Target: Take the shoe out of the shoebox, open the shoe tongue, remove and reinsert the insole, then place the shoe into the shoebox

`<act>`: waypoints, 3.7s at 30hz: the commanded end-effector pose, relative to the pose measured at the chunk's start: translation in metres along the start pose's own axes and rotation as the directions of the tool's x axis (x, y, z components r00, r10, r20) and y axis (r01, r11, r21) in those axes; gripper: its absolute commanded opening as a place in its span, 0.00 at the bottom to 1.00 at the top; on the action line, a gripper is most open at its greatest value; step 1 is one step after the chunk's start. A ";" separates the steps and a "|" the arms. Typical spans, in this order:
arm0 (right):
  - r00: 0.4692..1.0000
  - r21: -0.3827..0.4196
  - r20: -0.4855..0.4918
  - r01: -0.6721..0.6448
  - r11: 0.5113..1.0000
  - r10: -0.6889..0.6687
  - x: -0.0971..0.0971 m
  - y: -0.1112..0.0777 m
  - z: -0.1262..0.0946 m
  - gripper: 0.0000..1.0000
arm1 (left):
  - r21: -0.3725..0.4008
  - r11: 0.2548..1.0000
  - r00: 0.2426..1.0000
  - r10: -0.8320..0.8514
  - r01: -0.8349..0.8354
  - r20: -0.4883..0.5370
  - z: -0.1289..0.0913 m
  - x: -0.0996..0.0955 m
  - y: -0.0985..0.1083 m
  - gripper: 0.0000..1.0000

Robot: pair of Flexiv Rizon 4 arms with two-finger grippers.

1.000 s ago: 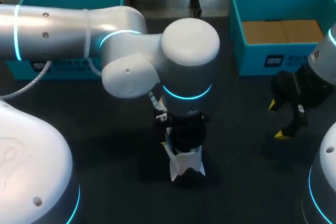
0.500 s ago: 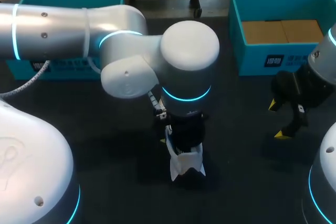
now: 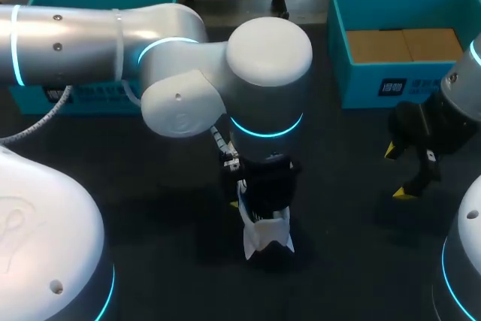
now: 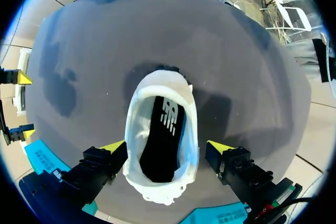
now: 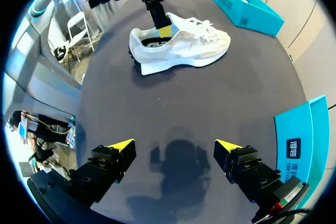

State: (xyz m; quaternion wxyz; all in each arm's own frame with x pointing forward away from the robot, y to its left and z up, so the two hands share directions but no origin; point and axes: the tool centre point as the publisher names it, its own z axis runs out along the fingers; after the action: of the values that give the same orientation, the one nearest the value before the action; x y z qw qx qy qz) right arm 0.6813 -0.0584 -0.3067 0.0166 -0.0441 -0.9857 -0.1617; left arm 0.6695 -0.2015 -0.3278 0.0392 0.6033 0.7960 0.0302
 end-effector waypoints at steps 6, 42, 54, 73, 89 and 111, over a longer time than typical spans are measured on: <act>1.000 0.002 0.002 0.000 1.000 0.000 0.001 0.000 0.001 1.00 | 0.011 1.000 1.000 0.004 -0.004 -0.004 0.013 -0.006 -0.004 0.55; 1.000 0.002 0.002 0.000 1.000 0.000 0.001 0.000 0.001 1.00 | -0.005 0.999 0.998 -0.040 0.040 -0.050 0.034 0.002 0.012 1.00; 1.000 0.002 0.002 0.000 1.000 0.000 0.001 0.000 0.001 1.00 | 0.000 1.000 0.999 -0.019 0.019 -0.049 0.032 0.001 0.009 1.00; 1.000 0.002 0.002 0.000 1.000 0.000 0.001 0.000 0.001 1.00 | -0.020 0.998 0.998 -0.066 0.066 0.005 0.013 0.000 0.038 1.00; 1.000 0.002 0.002 0.000 1.000 0.000 0.001 0.000 0.001 1.00 | 0.033 0.992 0.989 -0.127 0.125 0.078 -0.034 0.010 0.088 0.40; 1.000 0.002 0.002 0.000 1.000 0.000 0.001 0.000 0.001 1.00 | 0.185 0.982 0.998 0.016 -0.027 0.059 0.005 0.005 0.032 0.31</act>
State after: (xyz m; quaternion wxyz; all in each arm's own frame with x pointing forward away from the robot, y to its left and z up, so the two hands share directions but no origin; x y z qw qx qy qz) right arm 0.6813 -0.0584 -0.3067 0.0167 -0.0441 -0.9857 -0.1618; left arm 0.7041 -0.1782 -0.3203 0.0068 0.6130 0.7871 -0.0679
